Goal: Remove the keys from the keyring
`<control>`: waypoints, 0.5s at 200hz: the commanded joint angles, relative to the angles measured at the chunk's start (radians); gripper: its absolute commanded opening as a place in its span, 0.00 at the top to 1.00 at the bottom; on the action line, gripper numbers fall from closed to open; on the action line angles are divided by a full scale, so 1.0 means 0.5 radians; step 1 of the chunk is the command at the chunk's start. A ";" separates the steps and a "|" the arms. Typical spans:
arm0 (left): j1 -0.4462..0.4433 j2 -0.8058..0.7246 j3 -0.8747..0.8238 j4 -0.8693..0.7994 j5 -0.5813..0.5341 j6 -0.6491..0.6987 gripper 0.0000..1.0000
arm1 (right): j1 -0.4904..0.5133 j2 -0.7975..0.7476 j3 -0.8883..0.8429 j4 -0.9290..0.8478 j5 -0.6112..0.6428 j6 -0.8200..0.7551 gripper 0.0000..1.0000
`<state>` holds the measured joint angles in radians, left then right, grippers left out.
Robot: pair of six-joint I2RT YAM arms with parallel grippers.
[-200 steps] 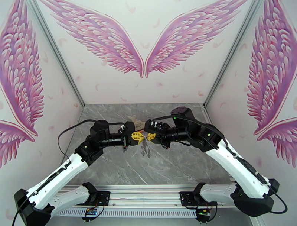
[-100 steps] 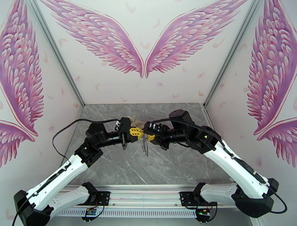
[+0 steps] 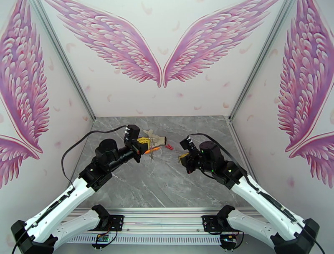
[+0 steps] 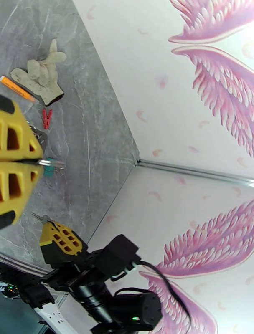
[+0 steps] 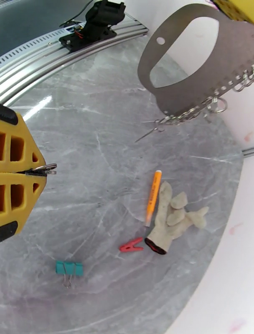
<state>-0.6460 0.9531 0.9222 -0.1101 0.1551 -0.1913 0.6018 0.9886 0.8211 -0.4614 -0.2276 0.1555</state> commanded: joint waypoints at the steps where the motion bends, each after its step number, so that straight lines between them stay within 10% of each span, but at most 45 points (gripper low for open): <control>1: 0.012 -0.012 0.072 -0.239 -0.370 -0.208 1.00 | -0.019 0.036 -0.259 0.572 -0.117 0.605 1.00; 100: 0.016 -0.041 0.011 -0.332 -0.581 -0.532 1.00 | -0.022 0.788 -0.652 1.457 -0.149 1.110 1.00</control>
<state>-0.6415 0.9531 0.9222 -0.2611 -0.1036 -0.4049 0.5972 1.3376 0.5106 0.1364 -0.2882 0.6537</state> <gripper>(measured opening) 0.064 0.063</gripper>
